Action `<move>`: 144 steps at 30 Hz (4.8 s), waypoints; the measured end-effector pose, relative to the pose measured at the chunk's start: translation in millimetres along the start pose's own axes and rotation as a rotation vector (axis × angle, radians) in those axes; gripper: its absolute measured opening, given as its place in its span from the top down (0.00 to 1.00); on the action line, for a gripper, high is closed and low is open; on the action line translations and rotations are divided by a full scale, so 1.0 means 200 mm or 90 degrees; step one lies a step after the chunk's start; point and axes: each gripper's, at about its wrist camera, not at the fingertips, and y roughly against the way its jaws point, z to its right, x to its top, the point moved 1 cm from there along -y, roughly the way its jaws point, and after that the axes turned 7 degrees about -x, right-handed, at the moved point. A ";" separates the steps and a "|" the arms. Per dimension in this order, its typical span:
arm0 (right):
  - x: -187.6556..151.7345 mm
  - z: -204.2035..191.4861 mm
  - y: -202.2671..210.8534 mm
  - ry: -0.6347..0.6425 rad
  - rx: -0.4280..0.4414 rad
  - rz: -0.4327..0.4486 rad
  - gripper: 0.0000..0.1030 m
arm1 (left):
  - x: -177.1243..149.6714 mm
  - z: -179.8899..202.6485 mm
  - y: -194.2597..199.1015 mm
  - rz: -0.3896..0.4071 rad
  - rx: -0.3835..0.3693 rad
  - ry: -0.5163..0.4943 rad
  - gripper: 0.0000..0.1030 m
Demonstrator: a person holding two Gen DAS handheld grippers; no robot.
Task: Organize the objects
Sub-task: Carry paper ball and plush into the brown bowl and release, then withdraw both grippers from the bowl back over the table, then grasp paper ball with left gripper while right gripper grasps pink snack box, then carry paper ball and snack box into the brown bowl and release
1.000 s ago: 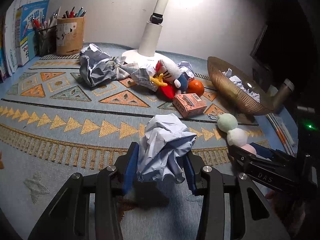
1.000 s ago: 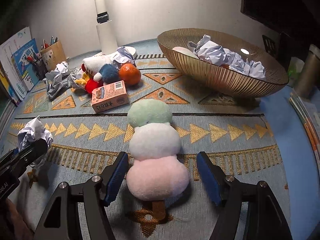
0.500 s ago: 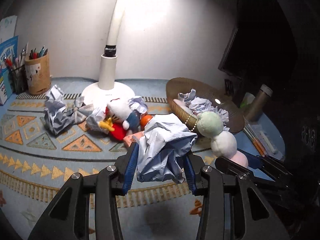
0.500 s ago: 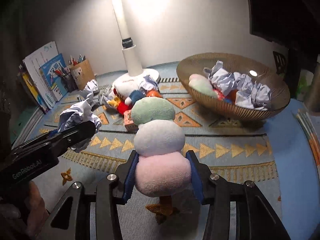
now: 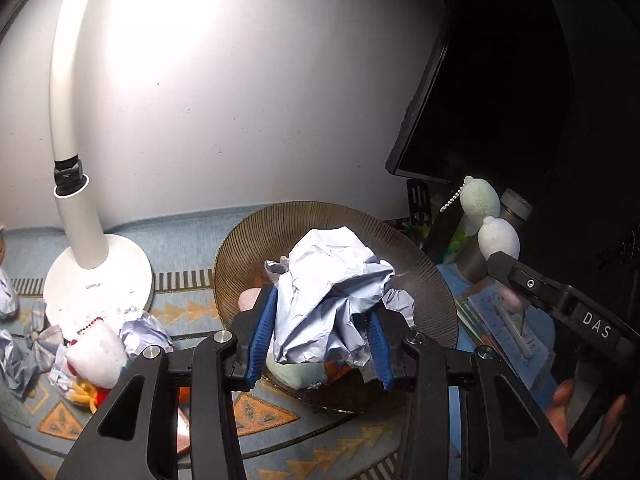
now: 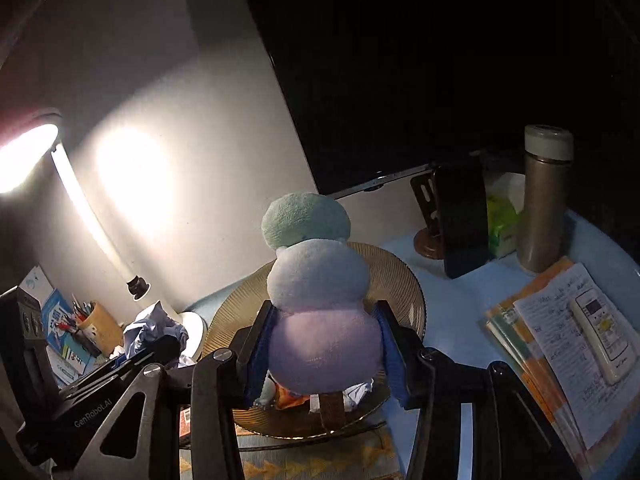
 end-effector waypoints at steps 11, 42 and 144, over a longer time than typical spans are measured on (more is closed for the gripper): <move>-0.05 0.00 -0.29 0.021 -0.008 -0.082 0.34 | -0.07 -0.07 -0.16 -0.033 0.015 0.018 0.24; -0.84 -0.78 -0.05 0.222 0.139 -0.081 0.34 | -0.82 -0.84 0.95 0.119 0.304 0.189 0.24; -1.08 -0.77 -0.10 0.376 0.089 -0.199 0.59 | -0.85 -0.52 0.73 0.054 0.285 0.107 0.55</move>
